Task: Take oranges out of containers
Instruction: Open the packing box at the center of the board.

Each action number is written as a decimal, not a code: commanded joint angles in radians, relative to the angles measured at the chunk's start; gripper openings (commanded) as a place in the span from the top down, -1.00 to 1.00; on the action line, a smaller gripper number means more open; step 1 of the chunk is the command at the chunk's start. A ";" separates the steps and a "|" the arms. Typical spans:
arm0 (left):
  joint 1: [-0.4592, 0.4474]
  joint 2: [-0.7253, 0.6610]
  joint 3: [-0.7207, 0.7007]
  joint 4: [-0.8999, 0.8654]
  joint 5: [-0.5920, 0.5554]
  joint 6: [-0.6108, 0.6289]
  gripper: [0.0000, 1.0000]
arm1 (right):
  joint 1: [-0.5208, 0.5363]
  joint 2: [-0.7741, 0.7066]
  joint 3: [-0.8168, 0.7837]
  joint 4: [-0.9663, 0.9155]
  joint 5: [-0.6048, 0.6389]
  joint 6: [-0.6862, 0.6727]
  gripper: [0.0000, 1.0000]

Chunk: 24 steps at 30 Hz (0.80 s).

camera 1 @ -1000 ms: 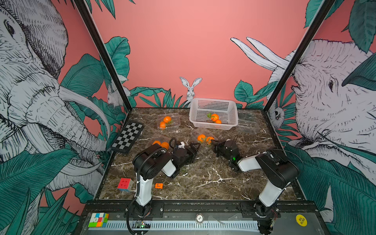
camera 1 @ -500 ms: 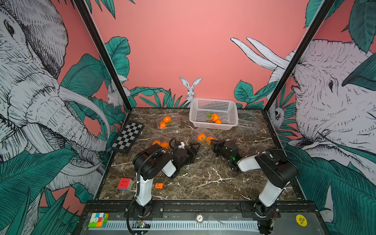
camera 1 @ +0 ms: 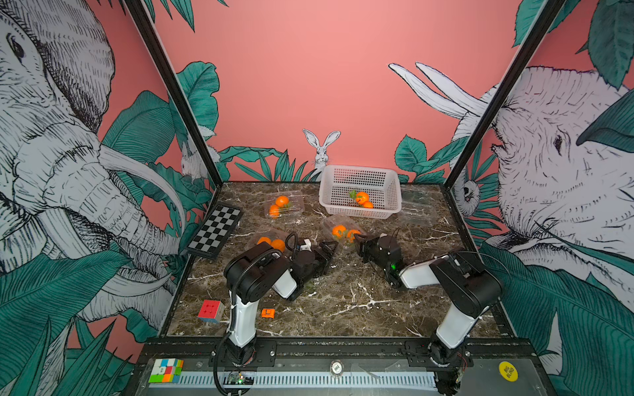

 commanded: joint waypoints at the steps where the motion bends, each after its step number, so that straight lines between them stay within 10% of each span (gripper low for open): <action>1: -0.008 0.031 -0.028 -0.086 -0.014 -0.008 -0.88 | 0.010 -0.010 0.007 0.021 -0.003 -0.009 0.50; 24: -0.008 0.055 -0.030 -0.081 -0.018 -0.012 -0.88 | 0.010 -0.057 -0.018 0.027 -0.026 -0.007 0.50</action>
